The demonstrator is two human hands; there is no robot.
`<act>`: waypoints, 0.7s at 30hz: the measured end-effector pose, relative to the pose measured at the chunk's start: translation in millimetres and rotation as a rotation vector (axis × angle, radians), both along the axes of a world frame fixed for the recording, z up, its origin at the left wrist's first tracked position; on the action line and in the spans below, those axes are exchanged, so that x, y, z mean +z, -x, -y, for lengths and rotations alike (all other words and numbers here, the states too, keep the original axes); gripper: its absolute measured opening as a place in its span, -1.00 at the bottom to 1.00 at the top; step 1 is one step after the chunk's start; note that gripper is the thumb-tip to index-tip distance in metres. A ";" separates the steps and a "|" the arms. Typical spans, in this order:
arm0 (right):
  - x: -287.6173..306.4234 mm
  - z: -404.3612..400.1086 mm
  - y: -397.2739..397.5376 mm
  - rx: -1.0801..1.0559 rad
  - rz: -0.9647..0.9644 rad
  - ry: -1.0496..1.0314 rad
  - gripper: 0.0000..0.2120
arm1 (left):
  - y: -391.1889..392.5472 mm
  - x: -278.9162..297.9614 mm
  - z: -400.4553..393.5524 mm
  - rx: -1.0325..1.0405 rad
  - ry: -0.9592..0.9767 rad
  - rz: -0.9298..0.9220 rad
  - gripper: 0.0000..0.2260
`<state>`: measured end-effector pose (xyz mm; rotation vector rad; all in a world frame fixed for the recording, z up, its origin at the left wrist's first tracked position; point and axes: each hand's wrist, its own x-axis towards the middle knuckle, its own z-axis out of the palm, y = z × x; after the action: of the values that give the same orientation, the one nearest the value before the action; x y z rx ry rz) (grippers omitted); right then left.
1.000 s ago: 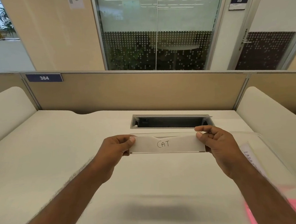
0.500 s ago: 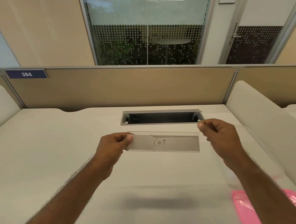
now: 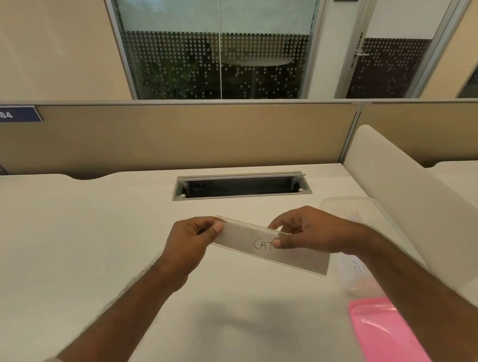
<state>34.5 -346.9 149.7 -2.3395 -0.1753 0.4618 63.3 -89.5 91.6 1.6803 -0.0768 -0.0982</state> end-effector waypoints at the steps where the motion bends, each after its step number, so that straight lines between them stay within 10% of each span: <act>1: -2.5 2.7 0.6 -0.019 0.012 -0.030 -0.58 | -1.2 -2.3 2.8 0.004 -0.003 0.010 -0.87; 8: -20.6 27.8 2.0 -0.157 0.085 -0.082 -0.65 | -12.6 -28.4 22.8 0.055 -0.173 0.078 -0.68; 21: -44.3 137.4 26.0 -0.799 0.173 -0.358 -0.87 | -18.0 -162.0 71.8 -0.120 -1.052 0.246 -0.22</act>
<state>8.5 -484.3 105.4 -1.8896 0.5403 -0.1591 81.3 -161.3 -70.4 2.7342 -0.3587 -0.0137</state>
